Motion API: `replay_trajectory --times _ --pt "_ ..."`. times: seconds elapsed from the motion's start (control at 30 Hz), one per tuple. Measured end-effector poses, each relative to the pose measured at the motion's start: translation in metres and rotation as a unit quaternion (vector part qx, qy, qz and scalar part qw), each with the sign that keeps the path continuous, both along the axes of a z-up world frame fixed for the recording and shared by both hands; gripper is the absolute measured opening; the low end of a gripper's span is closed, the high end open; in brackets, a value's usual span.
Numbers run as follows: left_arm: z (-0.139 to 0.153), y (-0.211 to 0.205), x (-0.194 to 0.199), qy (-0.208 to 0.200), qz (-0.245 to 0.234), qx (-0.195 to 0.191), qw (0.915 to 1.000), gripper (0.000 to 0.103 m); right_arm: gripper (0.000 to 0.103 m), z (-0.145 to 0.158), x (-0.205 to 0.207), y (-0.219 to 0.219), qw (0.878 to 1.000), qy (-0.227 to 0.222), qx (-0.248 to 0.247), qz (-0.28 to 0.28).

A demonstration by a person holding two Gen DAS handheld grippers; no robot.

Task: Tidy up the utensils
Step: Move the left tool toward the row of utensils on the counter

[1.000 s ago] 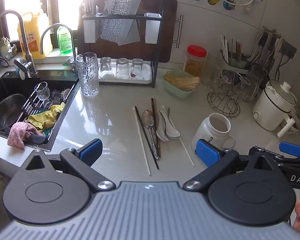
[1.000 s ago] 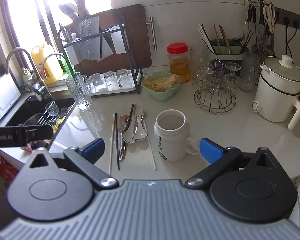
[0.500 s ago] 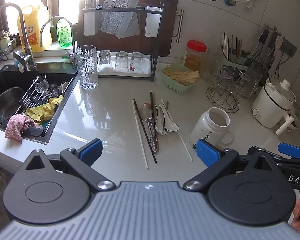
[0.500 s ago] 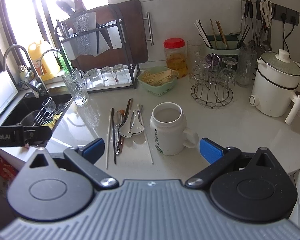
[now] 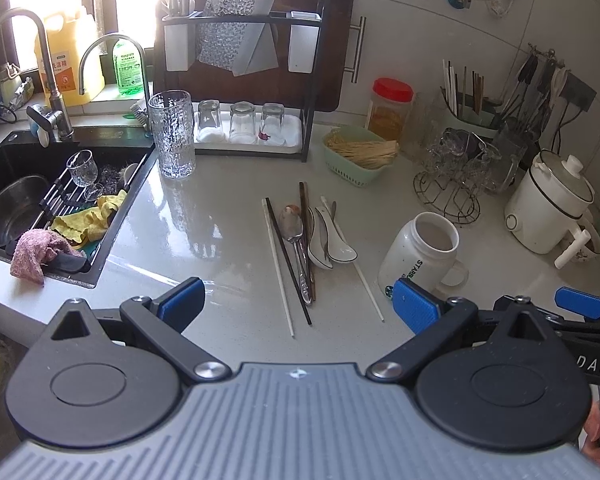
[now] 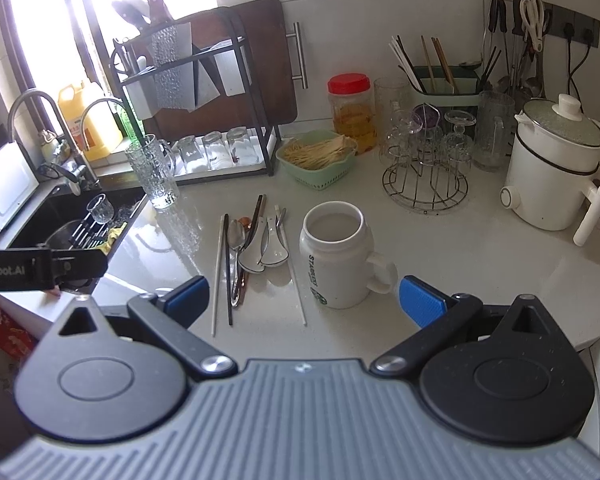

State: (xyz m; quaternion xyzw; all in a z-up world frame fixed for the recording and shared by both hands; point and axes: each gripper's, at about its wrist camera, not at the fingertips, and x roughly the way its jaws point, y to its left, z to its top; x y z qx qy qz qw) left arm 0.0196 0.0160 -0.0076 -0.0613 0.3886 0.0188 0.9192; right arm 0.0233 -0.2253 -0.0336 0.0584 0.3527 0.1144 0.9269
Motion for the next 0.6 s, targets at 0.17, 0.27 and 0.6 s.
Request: replay_trajectory --times 0.17,0.27,0.6 --pt "-0.003 -0.004 0.001 0.004 0.005 0.004 1.0000 0.102 0.103 -0.002 -0.001 -0.003 1.000 0.000 -0.001 -0.003" --pt "-0.003 -0.007 0.001 0.007 0.009 0.005 0.9999 0.102 0.103 -0.003 0.000 -0.007 1.000 0.002 -0.002 0.000" --pt "-0.007 -0.018 0.001 0.018 0.012 0.011 0.9997 0.102 0.103 -0.005 0.003 -0.013 1.000 0.006 0.001 0.010"
